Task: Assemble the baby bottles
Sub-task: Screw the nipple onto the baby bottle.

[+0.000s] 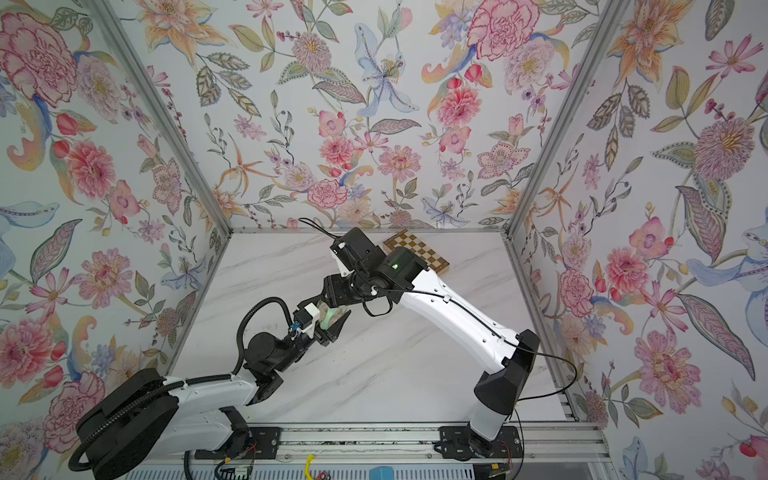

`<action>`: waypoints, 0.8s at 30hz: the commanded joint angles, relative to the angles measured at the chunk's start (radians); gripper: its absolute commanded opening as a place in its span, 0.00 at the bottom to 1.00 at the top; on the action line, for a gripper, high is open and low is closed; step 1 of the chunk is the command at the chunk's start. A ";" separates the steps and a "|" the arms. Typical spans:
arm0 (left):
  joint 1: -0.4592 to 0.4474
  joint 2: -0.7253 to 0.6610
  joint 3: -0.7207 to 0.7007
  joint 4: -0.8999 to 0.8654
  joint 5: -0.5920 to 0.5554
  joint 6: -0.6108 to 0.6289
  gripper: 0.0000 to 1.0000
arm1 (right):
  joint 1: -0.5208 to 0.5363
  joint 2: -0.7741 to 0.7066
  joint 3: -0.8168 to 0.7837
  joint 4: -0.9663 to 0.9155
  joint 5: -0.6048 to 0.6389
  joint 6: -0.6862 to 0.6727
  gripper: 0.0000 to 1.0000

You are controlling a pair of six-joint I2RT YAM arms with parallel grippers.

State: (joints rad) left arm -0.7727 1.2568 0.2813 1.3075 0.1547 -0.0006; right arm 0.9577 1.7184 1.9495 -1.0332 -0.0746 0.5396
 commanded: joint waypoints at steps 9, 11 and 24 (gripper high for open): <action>0.003 -0.022 0.025 0.050 0.088 -0.047 0.08 | 0.046 0.027 0.052 -0.118 0.041 -0.089 0.73; 0.004 -0.022 0.016 0.060 0.091 -0.047 0.06 | 0.047 0.005 0.064 -0.090 0.015 -0.105 0.81; 0.041 0.006 -0.007 0.149 0.119 -0.086 0.02 | 0.026 -0.272 -0.034 0.077 0.006 -0.068 0.99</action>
State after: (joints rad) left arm -0.7483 1.2568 0.2817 1.3743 0.2546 -0.0620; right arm 0.9970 1.5043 1.9331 -0.9962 -0.0921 0.4561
